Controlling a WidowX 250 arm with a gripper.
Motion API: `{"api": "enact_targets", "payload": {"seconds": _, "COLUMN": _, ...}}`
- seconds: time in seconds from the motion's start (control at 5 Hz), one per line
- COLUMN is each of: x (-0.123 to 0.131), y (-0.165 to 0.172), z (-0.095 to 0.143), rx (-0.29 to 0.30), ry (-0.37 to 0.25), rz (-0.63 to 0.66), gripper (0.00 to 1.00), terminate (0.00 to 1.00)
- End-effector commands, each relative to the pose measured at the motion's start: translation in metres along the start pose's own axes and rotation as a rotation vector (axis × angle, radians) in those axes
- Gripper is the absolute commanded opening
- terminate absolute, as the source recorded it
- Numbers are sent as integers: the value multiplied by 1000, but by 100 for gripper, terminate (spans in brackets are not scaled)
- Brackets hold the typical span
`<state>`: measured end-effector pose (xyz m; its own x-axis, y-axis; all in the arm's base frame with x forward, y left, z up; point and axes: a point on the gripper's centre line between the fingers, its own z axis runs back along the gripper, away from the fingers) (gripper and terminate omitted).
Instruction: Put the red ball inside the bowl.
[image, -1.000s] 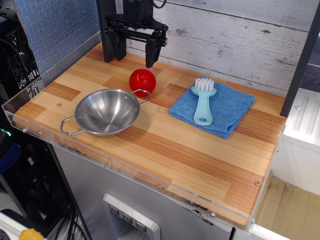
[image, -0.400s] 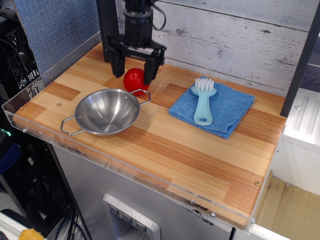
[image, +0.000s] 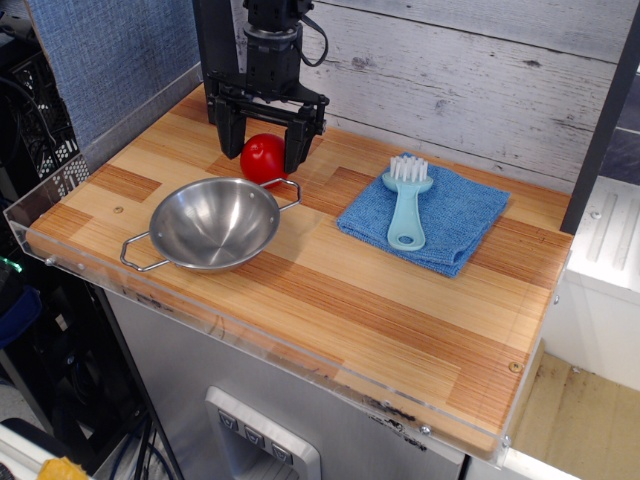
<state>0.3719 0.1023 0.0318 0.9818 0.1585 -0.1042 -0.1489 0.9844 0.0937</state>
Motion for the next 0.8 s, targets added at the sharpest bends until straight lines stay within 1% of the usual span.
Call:
{"api": "enact_targets", "payload": {"seconds": 0.0, "x": -1, "y": 6, "z": 20, "rx": 13, "ry": -63, "rz": 14, "gripper": 0, "terminate": 0}}
{"api": "enact_targets", "payload": {"seconds": 0.2, "x": -1, "y": 5, "z": 23, "rx": 7, "ry": -66, "rz": 17, "gripper": 0, "terminate": 0}}
{"api": "enact_targets", "payload": {"seconds": 0.4, "x": -6, "y": 8, "z": 51, "rx": -24, "ry": -124, "rz": 42, "gripper": 0, "terminate": 0}}
{"api": "enact_targets", "payload": {"seconds": 0.6, "x": -17, "y": 6, "z": 81, "rx": -66, "ry": -211, "rz": 59, "gripper": 0, "terminate": 0}}
